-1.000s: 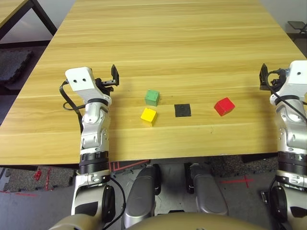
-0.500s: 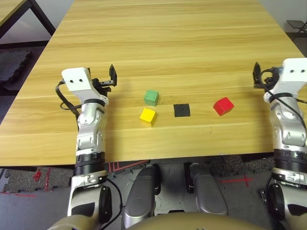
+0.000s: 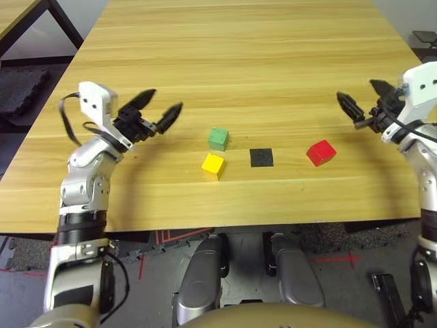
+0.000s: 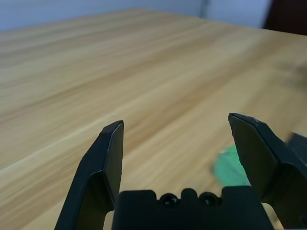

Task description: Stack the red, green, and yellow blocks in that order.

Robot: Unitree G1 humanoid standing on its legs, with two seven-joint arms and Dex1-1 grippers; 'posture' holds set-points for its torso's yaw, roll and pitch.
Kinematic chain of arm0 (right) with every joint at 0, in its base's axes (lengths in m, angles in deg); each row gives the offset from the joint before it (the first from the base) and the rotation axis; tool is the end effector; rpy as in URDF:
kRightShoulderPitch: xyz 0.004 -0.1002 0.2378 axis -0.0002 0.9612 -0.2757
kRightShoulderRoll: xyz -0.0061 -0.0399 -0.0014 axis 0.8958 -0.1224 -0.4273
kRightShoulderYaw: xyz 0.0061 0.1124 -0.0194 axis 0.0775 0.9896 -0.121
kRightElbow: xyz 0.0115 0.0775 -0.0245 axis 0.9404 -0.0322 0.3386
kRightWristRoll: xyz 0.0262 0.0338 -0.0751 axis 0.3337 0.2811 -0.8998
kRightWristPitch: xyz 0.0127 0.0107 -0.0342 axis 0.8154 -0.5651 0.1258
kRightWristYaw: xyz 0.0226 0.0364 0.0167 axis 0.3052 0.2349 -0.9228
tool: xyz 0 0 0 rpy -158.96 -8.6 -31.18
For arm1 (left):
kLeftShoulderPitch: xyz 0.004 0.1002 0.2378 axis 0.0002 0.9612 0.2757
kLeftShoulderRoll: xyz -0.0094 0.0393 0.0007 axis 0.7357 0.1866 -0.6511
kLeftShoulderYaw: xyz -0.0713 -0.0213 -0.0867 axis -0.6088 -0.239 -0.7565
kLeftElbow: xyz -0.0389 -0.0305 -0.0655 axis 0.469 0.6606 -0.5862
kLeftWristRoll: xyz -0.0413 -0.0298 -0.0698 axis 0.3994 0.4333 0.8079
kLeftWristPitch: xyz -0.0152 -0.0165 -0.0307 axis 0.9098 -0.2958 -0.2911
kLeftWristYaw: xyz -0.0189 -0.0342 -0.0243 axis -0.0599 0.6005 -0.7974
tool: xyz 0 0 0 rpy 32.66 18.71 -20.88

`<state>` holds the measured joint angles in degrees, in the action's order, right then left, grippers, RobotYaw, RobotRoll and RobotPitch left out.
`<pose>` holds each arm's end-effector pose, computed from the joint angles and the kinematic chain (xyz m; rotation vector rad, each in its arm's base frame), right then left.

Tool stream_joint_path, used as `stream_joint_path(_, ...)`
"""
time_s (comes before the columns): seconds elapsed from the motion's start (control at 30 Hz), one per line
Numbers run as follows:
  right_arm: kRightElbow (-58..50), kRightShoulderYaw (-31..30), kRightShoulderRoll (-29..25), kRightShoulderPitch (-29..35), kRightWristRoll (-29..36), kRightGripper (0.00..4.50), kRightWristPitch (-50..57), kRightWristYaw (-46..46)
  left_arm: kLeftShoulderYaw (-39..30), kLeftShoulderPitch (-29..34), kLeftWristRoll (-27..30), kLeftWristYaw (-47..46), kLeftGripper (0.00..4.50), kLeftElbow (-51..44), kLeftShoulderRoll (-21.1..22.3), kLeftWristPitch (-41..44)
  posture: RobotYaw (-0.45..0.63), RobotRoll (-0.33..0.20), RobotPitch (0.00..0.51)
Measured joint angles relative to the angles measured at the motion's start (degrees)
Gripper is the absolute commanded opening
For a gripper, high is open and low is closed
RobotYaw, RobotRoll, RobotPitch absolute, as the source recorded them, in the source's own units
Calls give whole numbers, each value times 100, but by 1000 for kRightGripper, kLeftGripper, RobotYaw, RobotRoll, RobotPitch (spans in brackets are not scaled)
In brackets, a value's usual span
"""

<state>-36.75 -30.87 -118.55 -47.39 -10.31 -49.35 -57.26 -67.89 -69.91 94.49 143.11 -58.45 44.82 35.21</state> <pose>0.2362 -0.2627 0.1698 -0.1510 0.0228 0.4128 0.2694 0.2842 0.1466 0.0823 -0.1106 -0.8174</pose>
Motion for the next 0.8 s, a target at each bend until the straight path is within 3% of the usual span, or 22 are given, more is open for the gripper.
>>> stream_joint_path(0.33, -1179, -19, -378, 76, 668, 4446, 1687, 36, 657, -1150, -368, 1571, 4453, 1170, 89, -196, 109, -99, 237)
stream_joint_path(0.53, -1437, -24, -561, 485, 762, 4446, 1915, 132, 819, -1206, -523, 2203, 4453, 1423, 92, -404, 96, -103, 235)
stream_joint_path(0.8, -1444, -326, -814, 1096, 387, 4446, 1625, 192, 817, -1164, -523, 2202, 4453, 1272, -53, -422, 103, -105, 231)
